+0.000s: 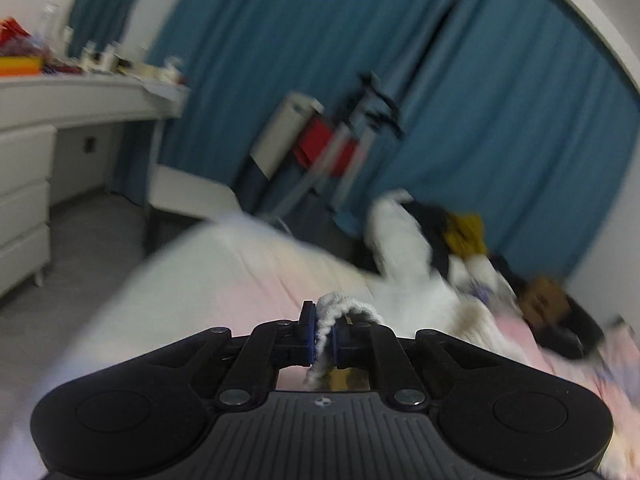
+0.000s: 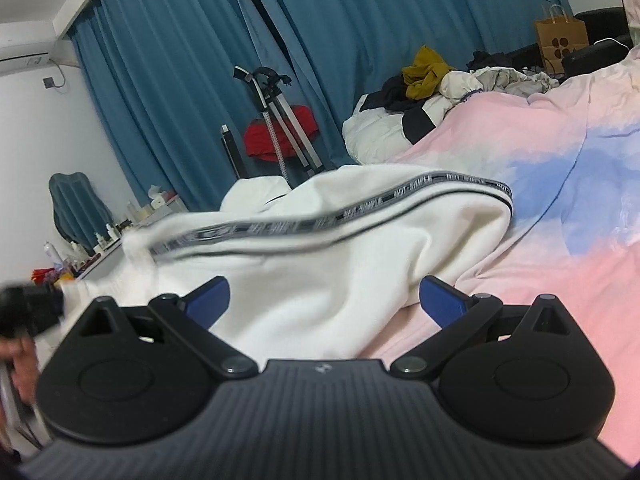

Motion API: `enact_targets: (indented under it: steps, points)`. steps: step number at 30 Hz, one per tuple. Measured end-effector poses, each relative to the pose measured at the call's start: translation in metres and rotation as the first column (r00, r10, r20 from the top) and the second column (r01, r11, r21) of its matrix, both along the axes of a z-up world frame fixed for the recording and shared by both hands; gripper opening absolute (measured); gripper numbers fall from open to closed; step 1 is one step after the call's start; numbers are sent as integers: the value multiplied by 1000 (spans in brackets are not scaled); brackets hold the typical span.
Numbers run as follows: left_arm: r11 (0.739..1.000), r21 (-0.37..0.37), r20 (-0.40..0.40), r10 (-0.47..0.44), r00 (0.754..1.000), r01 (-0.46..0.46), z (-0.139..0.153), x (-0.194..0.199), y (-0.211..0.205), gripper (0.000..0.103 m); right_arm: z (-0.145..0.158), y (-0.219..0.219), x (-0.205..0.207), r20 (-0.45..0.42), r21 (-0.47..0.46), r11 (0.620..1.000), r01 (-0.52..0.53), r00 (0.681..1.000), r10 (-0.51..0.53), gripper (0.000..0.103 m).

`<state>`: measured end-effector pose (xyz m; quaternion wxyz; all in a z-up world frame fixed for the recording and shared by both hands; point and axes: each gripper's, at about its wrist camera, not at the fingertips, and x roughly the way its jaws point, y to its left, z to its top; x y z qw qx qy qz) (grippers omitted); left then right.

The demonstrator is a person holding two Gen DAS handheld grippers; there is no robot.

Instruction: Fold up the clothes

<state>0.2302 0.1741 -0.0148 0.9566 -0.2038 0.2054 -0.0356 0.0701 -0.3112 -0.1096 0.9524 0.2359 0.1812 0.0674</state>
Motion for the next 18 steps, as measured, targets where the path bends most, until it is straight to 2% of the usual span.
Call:
enact_targets:
  steps: [2, 5, 10, 15, 18]
  points:
    - [998, -1, -10, 64, 998, -64, 23, 23, 21, 7, 0, 0, 2, 1, -9, 1000, 5, 1000, -5, 103]
    - [986, 96, -31, 141, 990, -137, 44, 62, 38, 7, -3, 0, 7, -7, -10, 1000, 15, 1000, -15, 103]
    - [972, 110, -160, 223, 962, -207, -13, 116, 59, 8, -12, 0, 18, -33, -4, 1000, 22, 999, -22, 103]
    - [953, 131, -282, 300, 911, -273, -69, 169, 80, 8, -27, 1, 30, -77, -5, 1000, 15, 997, -16, 103]
    - [956, 80, -298, 293, 908, -282, -83, 172, 92, 10, -35, 4, 37, -97, -20, 1000, 12, 995, -14, 103]
